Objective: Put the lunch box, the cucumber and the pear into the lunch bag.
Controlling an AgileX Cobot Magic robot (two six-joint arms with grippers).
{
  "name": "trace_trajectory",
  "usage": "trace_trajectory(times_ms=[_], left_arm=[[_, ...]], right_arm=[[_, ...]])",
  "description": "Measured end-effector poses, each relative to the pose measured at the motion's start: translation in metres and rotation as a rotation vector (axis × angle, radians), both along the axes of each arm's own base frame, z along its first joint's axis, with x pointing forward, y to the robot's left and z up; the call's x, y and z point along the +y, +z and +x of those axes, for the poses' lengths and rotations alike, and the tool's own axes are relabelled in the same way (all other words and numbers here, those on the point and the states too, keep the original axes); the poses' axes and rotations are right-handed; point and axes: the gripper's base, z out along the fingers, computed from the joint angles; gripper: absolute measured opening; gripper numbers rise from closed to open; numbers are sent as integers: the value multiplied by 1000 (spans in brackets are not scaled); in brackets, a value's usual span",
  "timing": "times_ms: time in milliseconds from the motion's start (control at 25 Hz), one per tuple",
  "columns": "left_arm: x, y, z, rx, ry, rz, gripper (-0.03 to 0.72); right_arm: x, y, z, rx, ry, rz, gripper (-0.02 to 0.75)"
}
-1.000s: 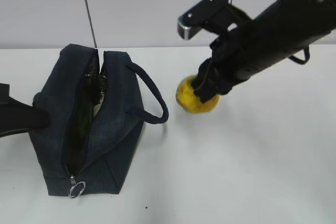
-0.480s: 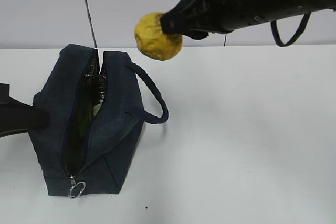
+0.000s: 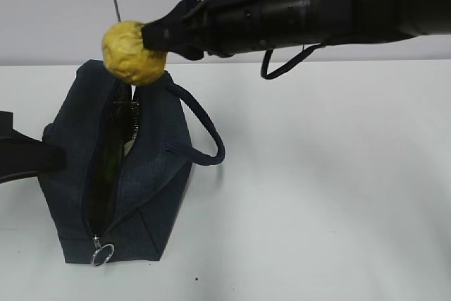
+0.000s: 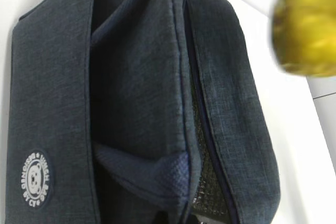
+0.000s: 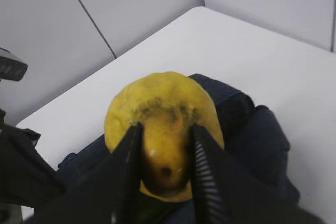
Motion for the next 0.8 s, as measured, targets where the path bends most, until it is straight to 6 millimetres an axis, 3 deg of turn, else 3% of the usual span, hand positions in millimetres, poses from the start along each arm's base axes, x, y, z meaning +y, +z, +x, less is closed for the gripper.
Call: trace_trajectory(times_ms=[240, 400, 560, 640, 800], left_arm=[[0, 0, 0, 0, 0, 0, 6], [0, 0, 0, -1, 1, 1, 6], [0, 0, 0, 0, 1, 0, 6], [0, 0, 0, -1, 2, 0, 6], [0, 0, 0, -1, 2, 0, 7]], right_arm=[[30, -33, 22, 24, 68, -45, 225], [40, -44, 25, -25, 109, -138, 338], [40, -39, 27, -51, 98, -146, 478], [40, -36, 28, -62, 94, -149, 499], [32, -9, 25, -136, 36, -161, 504]])
